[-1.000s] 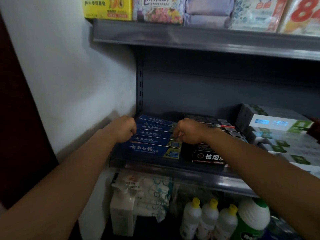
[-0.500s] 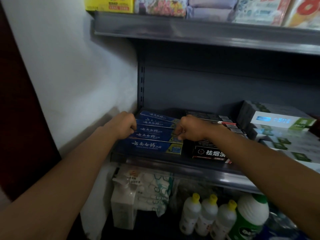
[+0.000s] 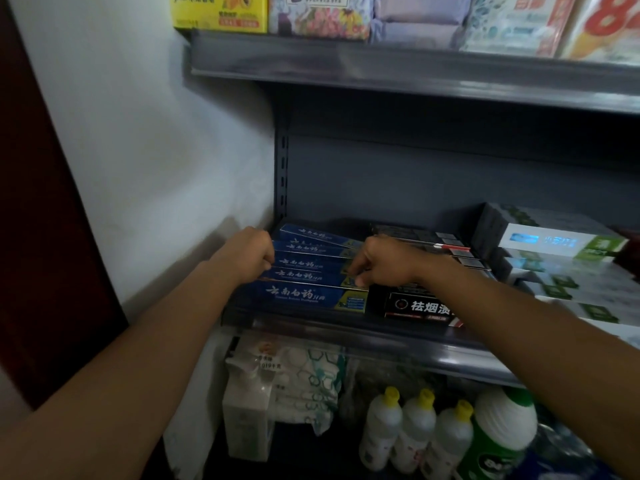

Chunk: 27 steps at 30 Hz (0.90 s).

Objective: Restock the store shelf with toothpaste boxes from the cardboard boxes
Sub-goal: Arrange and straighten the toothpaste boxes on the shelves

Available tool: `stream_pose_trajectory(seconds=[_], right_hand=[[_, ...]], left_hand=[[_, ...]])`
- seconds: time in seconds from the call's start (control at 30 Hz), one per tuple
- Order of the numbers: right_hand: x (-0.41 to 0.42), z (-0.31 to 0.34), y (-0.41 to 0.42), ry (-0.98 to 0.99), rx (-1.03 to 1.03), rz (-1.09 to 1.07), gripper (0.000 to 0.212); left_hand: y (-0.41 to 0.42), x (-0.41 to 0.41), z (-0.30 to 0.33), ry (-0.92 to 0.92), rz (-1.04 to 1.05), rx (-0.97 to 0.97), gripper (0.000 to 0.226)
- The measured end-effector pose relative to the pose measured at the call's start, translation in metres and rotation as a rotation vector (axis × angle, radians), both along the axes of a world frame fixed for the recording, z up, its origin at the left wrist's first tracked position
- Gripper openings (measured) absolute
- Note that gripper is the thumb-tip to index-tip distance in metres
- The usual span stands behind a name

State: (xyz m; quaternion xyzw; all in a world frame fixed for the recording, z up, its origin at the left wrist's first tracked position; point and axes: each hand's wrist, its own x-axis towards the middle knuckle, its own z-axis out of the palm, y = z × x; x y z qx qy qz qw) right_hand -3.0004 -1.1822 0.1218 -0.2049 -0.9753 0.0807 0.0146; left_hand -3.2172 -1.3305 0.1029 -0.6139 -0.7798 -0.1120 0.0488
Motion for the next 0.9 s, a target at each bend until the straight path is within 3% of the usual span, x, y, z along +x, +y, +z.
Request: stream_pose_trajectory(seconds=[0.5,0.67,0.9], right_hand=[[0.004,0.004,-0.005,-0.003,-0.014,-0.018,0.022],[-0.004,0.013,0.01,0.063,0.111,-0.091,0.028],[-0.025,0.008,0.031,-0.009,0.182,-0.157,0.031]], left_hand=[[0.005,-0.007,-0.001,0.019,-0.011,-0.009,0.02],[0.013,-0.018,0.007,0.042,0.024,0.032,0.022],[0.034,-0.025,0.007,0.038,0.071,0.015,0.021]])
